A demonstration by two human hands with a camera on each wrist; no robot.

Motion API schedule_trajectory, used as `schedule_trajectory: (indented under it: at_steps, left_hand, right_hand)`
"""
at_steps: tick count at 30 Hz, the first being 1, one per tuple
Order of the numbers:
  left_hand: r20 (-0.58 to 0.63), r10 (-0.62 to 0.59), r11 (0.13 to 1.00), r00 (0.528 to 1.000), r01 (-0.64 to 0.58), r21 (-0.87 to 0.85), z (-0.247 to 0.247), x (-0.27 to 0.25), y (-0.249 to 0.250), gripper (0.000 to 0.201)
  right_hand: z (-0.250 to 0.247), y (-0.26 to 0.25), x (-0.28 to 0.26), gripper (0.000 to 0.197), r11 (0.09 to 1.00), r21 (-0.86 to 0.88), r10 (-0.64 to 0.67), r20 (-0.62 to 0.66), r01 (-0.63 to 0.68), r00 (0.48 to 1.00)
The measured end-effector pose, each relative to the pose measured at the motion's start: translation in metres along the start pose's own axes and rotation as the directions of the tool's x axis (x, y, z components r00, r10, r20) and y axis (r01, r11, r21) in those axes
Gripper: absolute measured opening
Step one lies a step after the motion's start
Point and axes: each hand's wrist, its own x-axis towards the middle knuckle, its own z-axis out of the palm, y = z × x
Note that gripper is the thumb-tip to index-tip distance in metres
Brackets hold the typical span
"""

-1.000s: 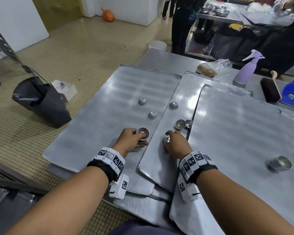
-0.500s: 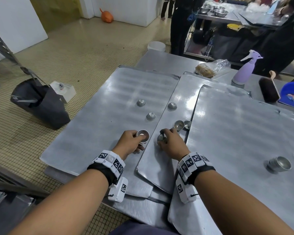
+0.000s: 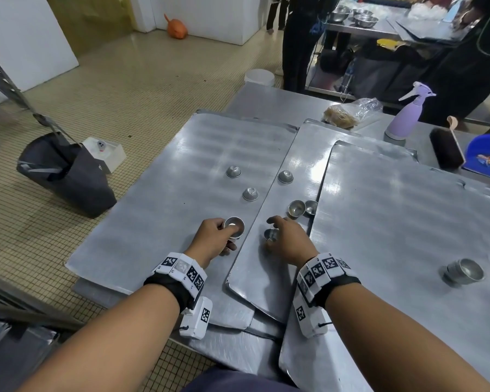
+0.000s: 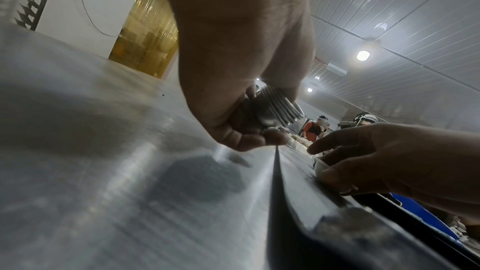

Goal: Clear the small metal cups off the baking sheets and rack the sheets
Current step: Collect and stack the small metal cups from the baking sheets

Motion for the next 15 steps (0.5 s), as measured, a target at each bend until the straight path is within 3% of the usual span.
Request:
schedule_trajectory:
  at_steps: [6, 10, 15]
  left_hand:
    - [0.004, 0.004, 1.0, 1.0, -0.004, -0.007, 0.0005, 0.001, -0.0003, 0.027]
    - [0.007, 0.016, 1.0, 1.0, -0.016, -0.014, 0.0008, 0.0006, 0.0009, 0.011]
    - [-0.022, 0.033, 0.999, 0.999, -0.033, -0.003, 0.0006, 0.0028, 0.0034, 0.011]
  right_hand:
    - [-0.0015, 0.0023, -0.0003, 0.058, 0.999, -0.028, 0.016, 0.011, -0.015, 1.0]
    - [0.0, 0.0048, -0.0006, 0.029, 0.998, -0.058, 0.021, -0.018, -0.022, 1.0]
    - [-0.0001, 0.002, -0.0023, 0.04, 1.0, 0.004, -0.003, -0.083, 0.004, 0.997]
